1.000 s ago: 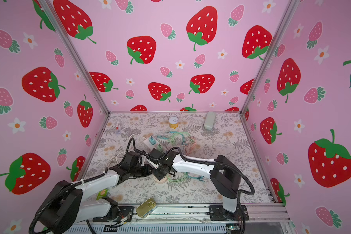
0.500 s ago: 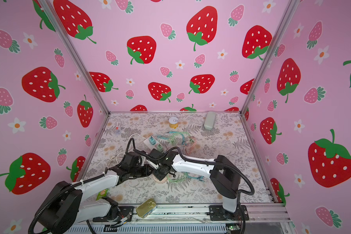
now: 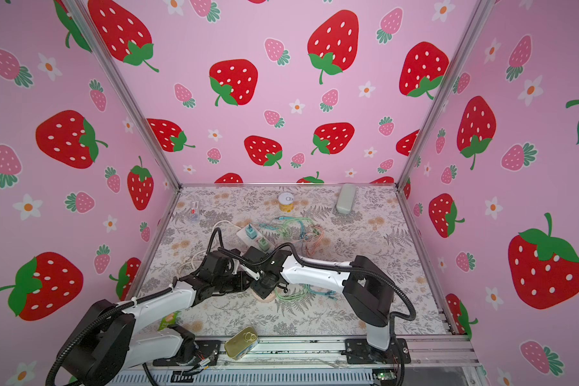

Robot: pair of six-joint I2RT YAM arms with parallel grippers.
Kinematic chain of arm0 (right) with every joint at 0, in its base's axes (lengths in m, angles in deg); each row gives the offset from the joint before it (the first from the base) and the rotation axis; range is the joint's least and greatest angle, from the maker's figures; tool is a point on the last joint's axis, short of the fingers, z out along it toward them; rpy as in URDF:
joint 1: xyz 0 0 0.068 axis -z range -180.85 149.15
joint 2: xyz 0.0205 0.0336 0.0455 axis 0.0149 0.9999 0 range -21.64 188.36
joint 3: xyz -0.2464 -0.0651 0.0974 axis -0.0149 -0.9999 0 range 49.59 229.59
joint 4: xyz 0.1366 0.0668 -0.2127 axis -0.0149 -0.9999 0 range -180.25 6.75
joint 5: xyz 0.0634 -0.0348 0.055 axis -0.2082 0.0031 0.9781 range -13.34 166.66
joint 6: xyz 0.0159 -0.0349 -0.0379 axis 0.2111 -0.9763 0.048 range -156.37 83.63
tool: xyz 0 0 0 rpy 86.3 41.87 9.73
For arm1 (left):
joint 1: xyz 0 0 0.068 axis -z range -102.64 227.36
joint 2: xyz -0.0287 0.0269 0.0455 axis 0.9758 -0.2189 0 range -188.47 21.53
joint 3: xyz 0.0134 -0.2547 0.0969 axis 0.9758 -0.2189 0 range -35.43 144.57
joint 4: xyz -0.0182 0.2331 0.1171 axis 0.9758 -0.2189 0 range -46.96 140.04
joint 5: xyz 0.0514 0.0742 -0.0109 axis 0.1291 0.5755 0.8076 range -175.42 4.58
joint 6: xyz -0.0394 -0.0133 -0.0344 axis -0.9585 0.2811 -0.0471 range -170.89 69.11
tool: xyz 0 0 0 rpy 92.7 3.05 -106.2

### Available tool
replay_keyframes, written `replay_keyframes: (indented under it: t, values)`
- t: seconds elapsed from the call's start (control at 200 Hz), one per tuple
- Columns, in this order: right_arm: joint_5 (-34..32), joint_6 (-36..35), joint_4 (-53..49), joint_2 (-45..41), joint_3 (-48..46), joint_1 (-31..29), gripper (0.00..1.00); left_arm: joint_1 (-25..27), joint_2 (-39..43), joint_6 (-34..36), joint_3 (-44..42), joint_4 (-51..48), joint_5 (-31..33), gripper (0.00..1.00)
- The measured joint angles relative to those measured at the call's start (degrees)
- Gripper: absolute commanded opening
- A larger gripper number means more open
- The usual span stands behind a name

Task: Insert the plug
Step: 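Align the pale-green charger prongs over the socket beside the teal charger with the right gripper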

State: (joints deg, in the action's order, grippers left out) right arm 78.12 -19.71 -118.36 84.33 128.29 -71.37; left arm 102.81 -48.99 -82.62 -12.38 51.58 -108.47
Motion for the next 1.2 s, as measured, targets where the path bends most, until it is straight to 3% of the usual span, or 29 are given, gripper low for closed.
replay_keyframes:
  t: [1.195]
  values:
    - [-5.4, 0.2, -1.0, 2.3, 1.3, -2.4, 0.0, 0.0, 0.4, 0.0, -0.4, 0.2, 0.1, 0.14]
